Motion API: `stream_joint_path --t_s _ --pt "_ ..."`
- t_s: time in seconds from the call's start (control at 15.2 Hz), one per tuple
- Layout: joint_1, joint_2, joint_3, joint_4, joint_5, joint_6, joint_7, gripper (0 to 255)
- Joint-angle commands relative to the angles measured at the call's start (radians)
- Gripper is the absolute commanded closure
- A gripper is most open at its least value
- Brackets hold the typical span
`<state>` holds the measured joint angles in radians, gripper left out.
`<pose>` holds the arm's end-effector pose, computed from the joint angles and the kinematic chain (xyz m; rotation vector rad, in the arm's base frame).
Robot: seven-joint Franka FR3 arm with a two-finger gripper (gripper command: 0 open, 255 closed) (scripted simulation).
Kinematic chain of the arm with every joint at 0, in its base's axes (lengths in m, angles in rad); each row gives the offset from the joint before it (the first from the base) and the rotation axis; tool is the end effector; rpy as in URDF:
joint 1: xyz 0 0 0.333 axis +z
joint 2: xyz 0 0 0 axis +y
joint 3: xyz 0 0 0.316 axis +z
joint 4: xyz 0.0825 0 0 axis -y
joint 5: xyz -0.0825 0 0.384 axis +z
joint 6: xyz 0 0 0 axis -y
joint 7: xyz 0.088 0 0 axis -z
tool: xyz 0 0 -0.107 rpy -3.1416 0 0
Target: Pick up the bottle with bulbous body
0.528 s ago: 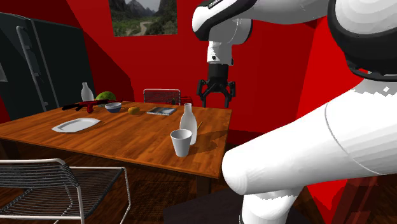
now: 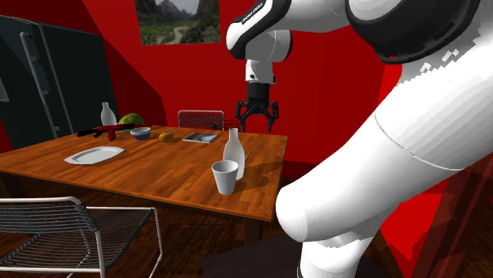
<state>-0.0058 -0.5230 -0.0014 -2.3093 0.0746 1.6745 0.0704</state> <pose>0.3820 0.0044 0.5306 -3.0628 0.1368 0.1751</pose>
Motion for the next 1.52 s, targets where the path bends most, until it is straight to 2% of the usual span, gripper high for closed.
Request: stream_joint_path --t_s 0.0,0.59,1.12,1.19,1.45 --pt "0.0 0.085 0.004 0.051 -0.007 0.038 0.0 0" --pt "0.005 0.435 0.028 0.342 -0.046 0.117 0.029 0" --pt "0.018 0.756 0.037 0.703 -0.094 0.093 0.058 0" --pt "0.019 0.777 0.037 0.729 -0.097 0.088 0.059 0" --pt "0.019 0.783 0.037 0.683 -0.097 0.14 0.06 0"
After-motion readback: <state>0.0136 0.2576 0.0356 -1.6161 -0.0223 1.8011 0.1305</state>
